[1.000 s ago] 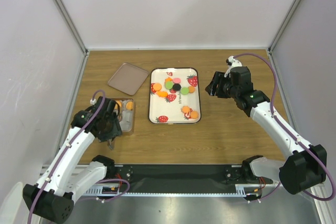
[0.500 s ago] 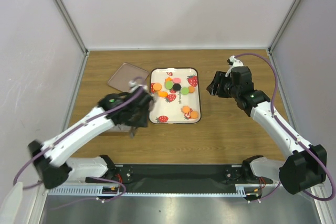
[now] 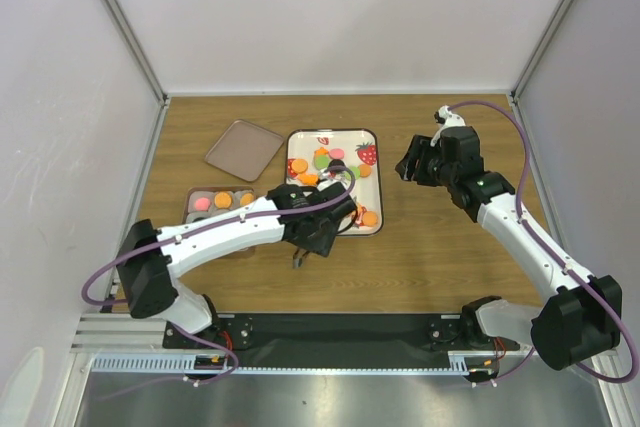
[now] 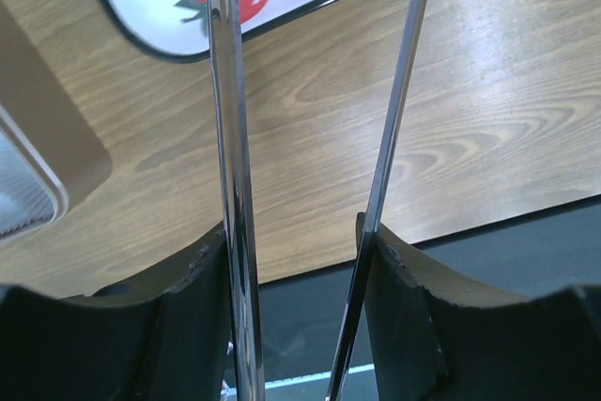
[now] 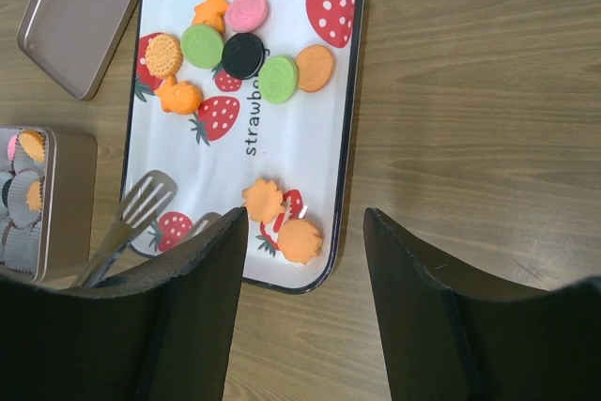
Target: Pack the cookies
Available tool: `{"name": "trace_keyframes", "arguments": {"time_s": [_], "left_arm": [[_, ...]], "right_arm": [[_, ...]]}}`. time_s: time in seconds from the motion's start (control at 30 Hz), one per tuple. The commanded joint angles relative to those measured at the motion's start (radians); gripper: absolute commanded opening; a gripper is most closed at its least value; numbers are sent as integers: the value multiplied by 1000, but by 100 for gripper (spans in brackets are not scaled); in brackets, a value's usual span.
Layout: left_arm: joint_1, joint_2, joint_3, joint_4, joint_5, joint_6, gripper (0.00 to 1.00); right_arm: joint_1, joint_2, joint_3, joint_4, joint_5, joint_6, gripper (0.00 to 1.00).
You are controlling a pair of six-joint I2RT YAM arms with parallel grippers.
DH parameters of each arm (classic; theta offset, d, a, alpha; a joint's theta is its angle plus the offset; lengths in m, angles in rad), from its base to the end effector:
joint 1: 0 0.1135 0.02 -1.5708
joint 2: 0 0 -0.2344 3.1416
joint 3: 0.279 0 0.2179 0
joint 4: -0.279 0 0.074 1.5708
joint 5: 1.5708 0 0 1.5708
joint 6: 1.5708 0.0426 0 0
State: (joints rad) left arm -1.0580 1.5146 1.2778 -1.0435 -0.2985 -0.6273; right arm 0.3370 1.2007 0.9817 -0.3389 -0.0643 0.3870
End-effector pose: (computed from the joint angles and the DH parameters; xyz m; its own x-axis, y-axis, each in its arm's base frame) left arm 0.1372 -0.2181 0.2468 -0.8452 0.3576 -0.3973 0.3649 0.9291 0.0600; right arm 0.2365 0.0858 0.2834 -0.6066 0.1865 -0.7728 -0.1646 0.9215 0.3517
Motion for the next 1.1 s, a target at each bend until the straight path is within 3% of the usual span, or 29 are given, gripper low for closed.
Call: {"name": "trace_keyframes", "arguments": {"time_s": [0.0,1.07], "left_arm": [[-14,24,43,66,15,41,56],[-43,222,152,33,-82,92,52]], "right_arm": [[-4,-4,12,14,12,-17,59],[0,-18,11,15,-3,-16,58]]}}
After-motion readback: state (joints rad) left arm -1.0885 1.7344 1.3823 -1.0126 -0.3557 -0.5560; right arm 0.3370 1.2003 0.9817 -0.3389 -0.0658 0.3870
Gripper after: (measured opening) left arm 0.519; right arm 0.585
